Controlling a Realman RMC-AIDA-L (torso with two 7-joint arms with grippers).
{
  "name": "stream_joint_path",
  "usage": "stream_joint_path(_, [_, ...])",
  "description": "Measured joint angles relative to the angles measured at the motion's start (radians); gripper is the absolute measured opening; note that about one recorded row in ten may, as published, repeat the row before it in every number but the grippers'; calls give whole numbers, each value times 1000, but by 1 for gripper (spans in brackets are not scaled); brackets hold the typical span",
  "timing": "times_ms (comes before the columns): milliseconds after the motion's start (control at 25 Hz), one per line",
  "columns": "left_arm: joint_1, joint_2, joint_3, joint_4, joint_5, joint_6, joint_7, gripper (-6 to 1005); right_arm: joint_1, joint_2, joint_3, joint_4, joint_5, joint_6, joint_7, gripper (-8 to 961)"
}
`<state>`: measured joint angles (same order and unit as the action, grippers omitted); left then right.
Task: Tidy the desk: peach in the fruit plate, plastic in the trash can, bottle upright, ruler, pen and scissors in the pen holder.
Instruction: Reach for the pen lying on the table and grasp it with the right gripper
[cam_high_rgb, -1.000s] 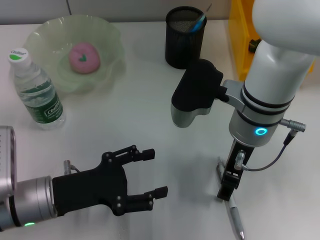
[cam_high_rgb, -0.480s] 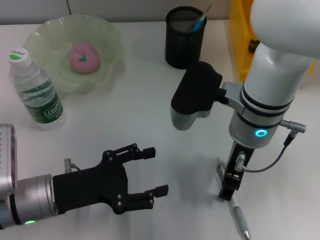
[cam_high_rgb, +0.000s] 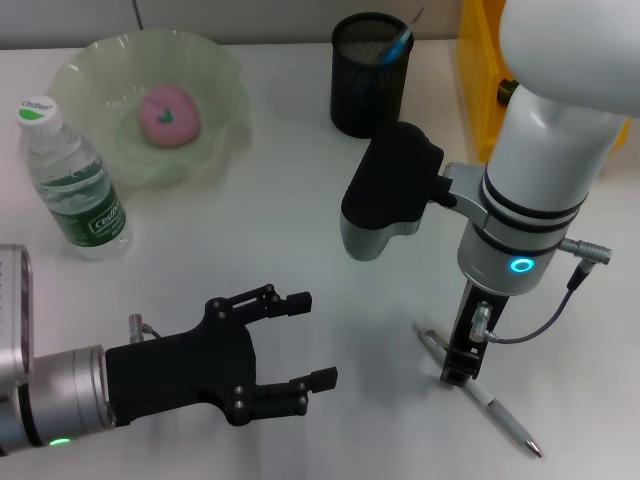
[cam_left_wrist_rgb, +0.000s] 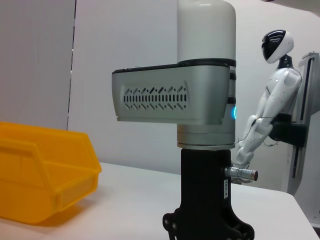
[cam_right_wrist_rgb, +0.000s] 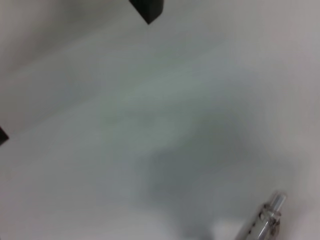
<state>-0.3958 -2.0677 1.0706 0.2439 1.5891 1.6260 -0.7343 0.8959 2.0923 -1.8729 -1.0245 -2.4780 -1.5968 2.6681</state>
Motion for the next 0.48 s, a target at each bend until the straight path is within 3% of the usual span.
stream_joint_path(120, [0, 0, 0, 0, 0, 0, 0, 812, 0, 0, 0, 0, -2, 0, -1, 317])
stream_joint_path(480, [0, 0, -1, 0, -1, 4, -1, 812, 0, 0, 0, 0, -2, 0, -7, 311])
